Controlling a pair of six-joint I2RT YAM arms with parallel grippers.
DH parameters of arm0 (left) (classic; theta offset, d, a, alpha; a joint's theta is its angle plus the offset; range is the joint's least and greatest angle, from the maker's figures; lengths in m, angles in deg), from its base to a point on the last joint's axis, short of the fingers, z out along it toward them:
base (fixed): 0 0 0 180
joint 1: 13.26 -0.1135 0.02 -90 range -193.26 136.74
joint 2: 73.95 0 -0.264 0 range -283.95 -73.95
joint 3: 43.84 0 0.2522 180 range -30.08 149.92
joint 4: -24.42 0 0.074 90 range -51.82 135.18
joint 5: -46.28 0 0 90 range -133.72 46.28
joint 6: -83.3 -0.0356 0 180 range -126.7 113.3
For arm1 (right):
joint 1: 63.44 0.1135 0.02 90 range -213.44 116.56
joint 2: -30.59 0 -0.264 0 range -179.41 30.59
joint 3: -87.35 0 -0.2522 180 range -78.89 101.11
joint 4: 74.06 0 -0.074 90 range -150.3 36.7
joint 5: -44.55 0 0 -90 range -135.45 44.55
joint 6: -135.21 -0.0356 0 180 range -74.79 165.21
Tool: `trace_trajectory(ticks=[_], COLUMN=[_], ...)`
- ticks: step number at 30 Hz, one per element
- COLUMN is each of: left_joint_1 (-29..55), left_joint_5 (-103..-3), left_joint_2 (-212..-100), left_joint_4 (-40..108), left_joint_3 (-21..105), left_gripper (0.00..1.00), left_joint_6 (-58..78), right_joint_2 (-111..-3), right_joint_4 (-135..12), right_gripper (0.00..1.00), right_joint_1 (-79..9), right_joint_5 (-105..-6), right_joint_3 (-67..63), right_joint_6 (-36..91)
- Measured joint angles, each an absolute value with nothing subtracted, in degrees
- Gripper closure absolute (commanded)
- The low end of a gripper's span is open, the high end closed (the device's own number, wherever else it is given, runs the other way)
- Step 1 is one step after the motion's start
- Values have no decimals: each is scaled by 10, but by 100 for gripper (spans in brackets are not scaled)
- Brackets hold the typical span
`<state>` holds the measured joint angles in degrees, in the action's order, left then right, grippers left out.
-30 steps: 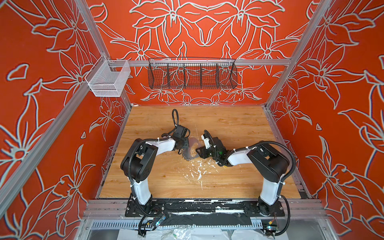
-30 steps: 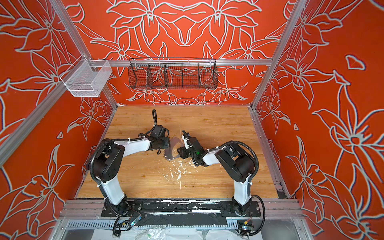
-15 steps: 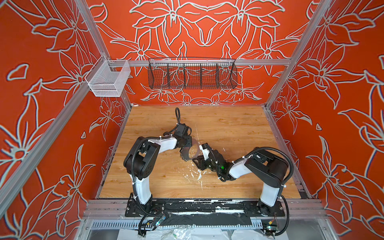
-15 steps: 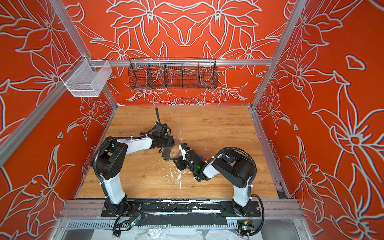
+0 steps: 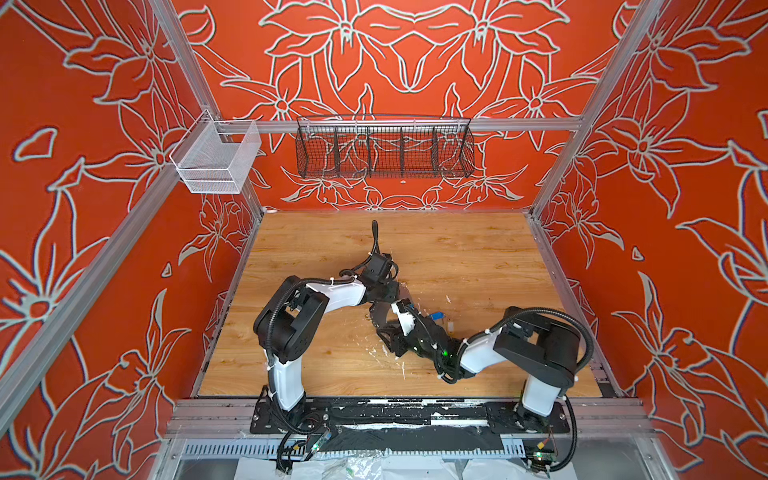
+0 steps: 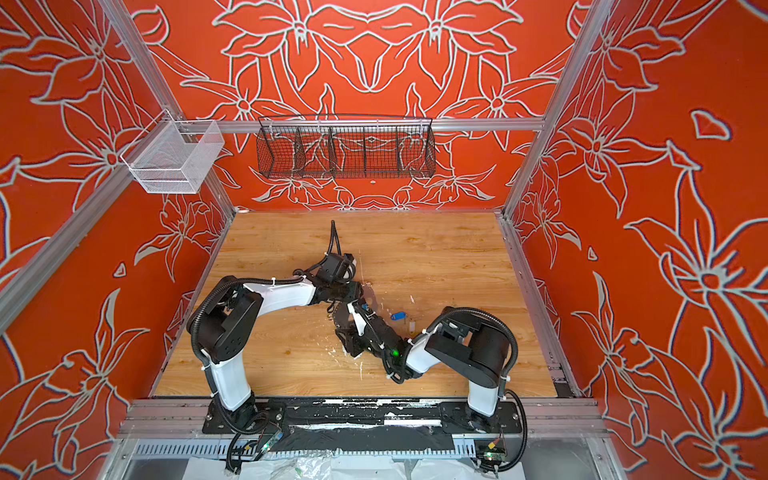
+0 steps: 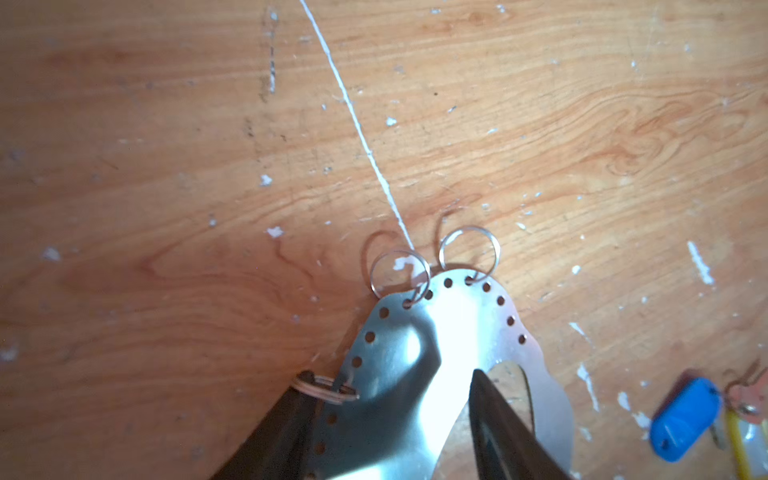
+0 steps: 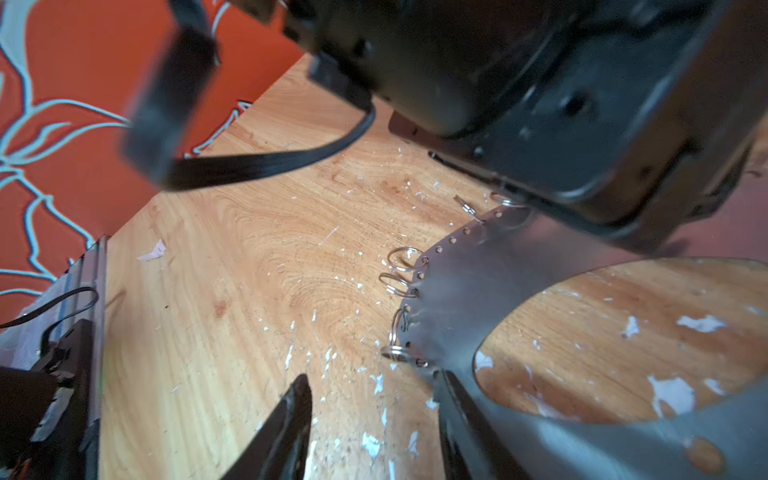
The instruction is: Put the keys on the keyring
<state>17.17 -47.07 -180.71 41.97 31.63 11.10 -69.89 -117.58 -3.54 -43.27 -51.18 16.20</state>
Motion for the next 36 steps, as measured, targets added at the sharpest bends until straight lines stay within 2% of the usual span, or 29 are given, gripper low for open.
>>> trace_trajectory(ticks=[3, 5, 8, 13, 17, 20, 26, 36], left_joint_1=[171, 171, 171, 171, 171, 176, 216, 235], left_joint_5=[-459, -450, -439, -429, -425, -432, -410, -365], left_joint_2=[-1784, -1762, -1716, -1629, -1569, -1551, -1579, -1729], left_joint_4=[420, 420, 418, 404, 399, 394, 425, 494], left_joint_3=[305, 296, 280, 236, 203, 189, 233, 369], left_gripper=[23, 21, 21, 21, 24, 31, 36, 43], left_joint_6=[111, 111, 112, 124, 156, 177, 190, 160], right_joint_2=[-642, -594, -521, -439, -434, -445, -459, -457], right_joint_4=[-1175, -1165, -1136, -1060, -997, -961, -893, -832], right_gripper=[44, 40, 41, 41, 43, 44, 45, 44], right_joint_1=[-34, -34, -37, -66, -137, -180, -226, -340], right_joint_5=[-413, -391, -351, -301, -310, -315, -317, -306], right_joint_3=[-537, -550, -564, -565, -556, -546, -519, -485], right_joint_6=[170, 179, 193, 221, 221, 219, 218, 225])
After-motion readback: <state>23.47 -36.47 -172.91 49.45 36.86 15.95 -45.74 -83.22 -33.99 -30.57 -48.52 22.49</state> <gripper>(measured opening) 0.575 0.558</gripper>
